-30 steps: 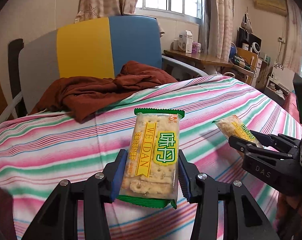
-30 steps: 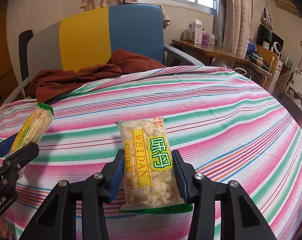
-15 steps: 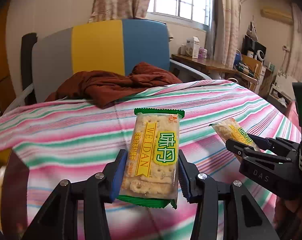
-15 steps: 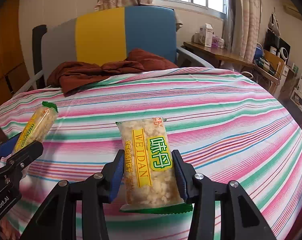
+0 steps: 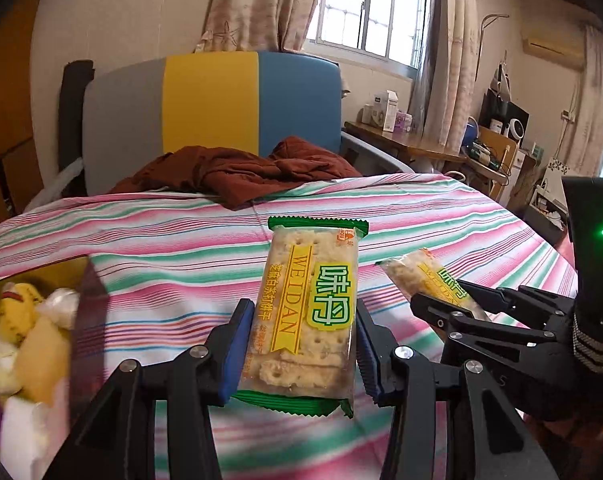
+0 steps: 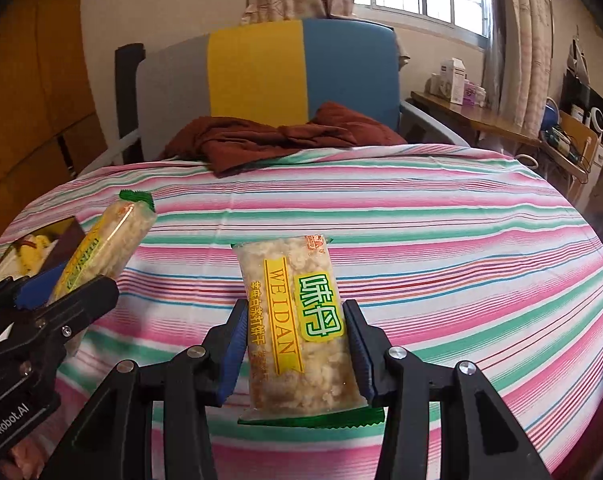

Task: Organize objects
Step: 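Carry both WEIDAN snack packs over the gold tray with both tools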

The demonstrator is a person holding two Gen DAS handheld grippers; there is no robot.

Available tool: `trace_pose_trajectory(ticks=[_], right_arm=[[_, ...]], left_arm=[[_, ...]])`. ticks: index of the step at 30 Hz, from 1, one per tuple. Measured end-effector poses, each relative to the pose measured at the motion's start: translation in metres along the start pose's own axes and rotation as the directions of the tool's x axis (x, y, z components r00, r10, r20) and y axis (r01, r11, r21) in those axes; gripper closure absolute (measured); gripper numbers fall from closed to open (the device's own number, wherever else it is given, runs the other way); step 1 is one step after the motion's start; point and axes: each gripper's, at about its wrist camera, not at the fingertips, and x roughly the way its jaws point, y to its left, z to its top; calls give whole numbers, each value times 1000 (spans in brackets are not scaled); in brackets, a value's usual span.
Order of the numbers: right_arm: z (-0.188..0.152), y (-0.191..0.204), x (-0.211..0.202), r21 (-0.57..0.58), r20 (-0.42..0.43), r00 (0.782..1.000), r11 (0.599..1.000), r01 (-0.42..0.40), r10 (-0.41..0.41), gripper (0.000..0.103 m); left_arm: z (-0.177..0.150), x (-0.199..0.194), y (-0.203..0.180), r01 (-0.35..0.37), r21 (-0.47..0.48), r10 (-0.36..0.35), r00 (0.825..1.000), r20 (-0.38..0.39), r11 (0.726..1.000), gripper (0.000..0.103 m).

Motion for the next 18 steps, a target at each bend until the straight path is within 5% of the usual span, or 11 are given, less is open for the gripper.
trace_pose_trajectory(ticks=[8,18], right_arm=[[3,51,-29,-34,23,991,990,-134,135,57],[8,137,-45,-120,-9,949,942,-314,315,57]], left_arm=[[-12,-57,33,-44,-33,45,999,30,998,55],[-32,-110,108,-162,-130,166,986,19,978,55]])
